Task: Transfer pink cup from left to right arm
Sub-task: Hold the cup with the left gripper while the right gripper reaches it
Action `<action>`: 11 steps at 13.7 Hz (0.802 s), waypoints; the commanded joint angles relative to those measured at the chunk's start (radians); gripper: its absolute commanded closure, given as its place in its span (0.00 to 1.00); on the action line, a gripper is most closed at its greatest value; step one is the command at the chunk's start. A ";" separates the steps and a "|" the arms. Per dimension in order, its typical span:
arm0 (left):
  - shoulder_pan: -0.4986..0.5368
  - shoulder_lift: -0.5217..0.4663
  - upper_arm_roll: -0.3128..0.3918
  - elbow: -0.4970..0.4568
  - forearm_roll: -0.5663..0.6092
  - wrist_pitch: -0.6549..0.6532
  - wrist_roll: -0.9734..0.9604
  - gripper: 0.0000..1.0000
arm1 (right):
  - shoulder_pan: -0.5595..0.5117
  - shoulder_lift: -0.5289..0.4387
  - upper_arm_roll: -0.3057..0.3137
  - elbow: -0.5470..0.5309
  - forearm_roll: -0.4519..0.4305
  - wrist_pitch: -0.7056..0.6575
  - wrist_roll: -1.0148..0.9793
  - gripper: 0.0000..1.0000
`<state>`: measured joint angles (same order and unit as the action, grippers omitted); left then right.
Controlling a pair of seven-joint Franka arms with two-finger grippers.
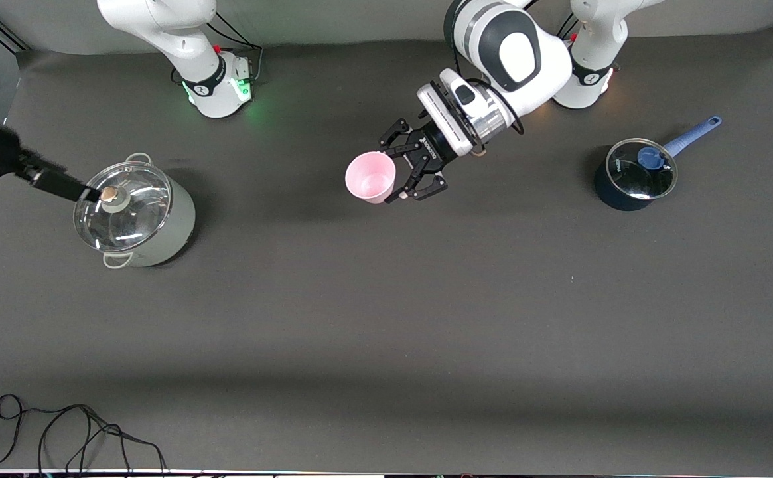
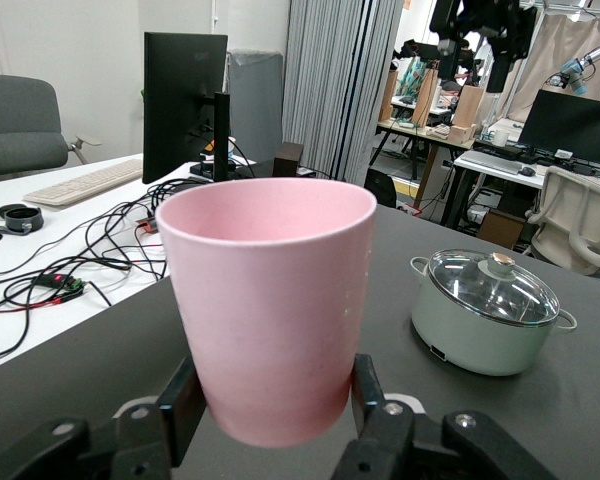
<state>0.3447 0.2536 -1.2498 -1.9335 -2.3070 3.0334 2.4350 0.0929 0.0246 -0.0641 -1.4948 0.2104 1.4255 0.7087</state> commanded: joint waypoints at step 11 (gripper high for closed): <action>-0.015 -0.007 0.015 0.024 -0.020 0.021 -0.017 0.60 | 0.442 0.403 0.020 0.496 0.181 0.084 1.216 0.01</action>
<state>0.3446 0.2554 -1.2437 -1.9257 -2.3071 3.0362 2.4225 0.5276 0.3444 -0.0499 -1.1115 0.3672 1.5003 1.8161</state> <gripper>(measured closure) 0.361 0.004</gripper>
